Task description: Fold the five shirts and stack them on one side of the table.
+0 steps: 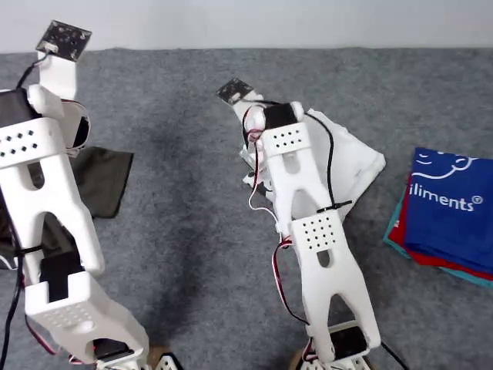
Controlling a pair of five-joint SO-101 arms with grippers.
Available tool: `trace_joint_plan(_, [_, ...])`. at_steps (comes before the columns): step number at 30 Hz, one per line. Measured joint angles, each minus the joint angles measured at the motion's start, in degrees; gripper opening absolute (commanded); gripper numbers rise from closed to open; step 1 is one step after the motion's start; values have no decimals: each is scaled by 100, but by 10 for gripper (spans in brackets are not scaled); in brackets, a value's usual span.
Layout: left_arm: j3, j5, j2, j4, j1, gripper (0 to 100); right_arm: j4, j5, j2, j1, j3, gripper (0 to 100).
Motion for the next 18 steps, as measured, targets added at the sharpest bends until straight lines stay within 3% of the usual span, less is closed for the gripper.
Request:
trace_joint_plan(6, [0, 0, 0, 0, 0, 15, 44, 0, -527, 492, 26, 9])
trace_joint_plan(14, [0, 0, 0, 0, 0, 15, -1881, 167, 431, 1345, 35, 9])
trace_joint_plan(18, [0, 0, 0, 0, 0, 15, -2268, 475, 738, 1451, 35, 9])
